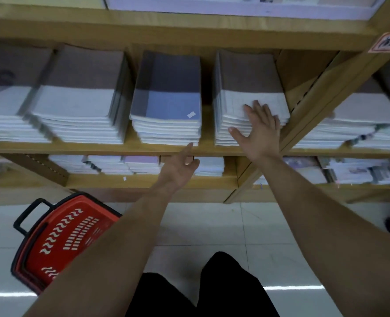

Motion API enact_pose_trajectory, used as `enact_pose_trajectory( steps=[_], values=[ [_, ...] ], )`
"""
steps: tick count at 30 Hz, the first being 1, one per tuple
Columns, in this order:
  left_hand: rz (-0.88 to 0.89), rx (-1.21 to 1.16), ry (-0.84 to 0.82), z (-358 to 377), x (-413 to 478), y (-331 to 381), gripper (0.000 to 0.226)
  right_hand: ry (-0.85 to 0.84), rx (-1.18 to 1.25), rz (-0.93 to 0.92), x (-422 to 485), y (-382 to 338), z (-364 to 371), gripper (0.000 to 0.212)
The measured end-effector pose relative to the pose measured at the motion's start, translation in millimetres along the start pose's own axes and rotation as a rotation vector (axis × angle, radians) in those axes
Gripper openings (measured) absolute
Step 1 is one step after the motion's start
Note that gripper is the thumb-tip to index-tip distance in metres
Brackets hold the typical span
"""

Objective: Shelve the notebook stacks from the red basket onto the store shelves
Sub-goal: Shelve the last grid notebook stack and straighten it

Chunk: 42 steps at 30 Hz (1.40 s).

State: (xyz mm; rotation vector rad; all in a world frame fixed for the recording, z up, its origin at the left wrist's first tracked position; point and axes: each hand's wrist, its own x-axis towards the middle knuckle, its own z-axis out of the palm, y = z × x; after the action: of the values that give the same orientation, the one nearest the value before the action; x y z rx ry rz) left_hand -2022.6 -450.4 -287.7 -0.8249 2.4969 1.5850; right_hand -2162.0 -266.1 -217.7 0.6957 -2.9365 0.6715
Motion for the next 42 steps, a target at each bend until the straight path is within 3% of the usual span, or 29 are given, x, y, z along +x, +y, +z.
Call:
enact_pose_trajectory(
  steps=[4, 7, 10, 18, 25, 27, 30, 37, 42],
  values=[
    [-0.008, 0.059, 0.008, -19.0, -0.5, 8.0, 0.061, 0.146, 0.086, 0.082, -58.8, -6.2, 29.0, 0.069],
    [0.039, 0.052, -0.033, -6.7, 6.0, 10.1, 0.081, -0.006, 0.172, 0.219, -64.6, 1.0, 47.0, 0.061],
    [0.16, 0.239, 0.03, 11.4, 16.0, 12.9, 0.064, -0.102, 0.162, 0.275, -56.3, 13.8, 64.2, 0.06],
    [0.208, 0.356, 0.111, 58.4, 45.0, 19.0, 0.072, -0.009, -0.022, 0.129, -58.6, 50.2, 82.8, 0.064],
    [0.143, 0.246, 0.198, 80.5, 66.8, 23.4, 0.053, -0.088, -0.033, 0.152, -63.1, 102.9, 76.7, 0.068],
    [0.146, 0.23, 0.242, 81.9, 66.4, 25.6, 0.052, -0.073, -0.01, 0.146, -61.6, 102.6, 78.7, 0.069],
    [0.156, 0.187, 0.315, 87.6, 68.6, 31.2, 0.031, -0.068, 0.038, 0.161, -62.0, 101.4, 84.1, 0.07],
    [0.088, 0.121, 0.485, 102.7, 72.0, 39.3, 0.02, -0.079, 0.113, 0.168, -61.9, 95.9, 97.5, 0.068],
    [0.075, 0.14, 0.432, 100.1, 70.8, 40.9, 0.02, -0.067, 0.149, 0.191, -58.7, 94.8, 90.3, 0.065]
  ],
)
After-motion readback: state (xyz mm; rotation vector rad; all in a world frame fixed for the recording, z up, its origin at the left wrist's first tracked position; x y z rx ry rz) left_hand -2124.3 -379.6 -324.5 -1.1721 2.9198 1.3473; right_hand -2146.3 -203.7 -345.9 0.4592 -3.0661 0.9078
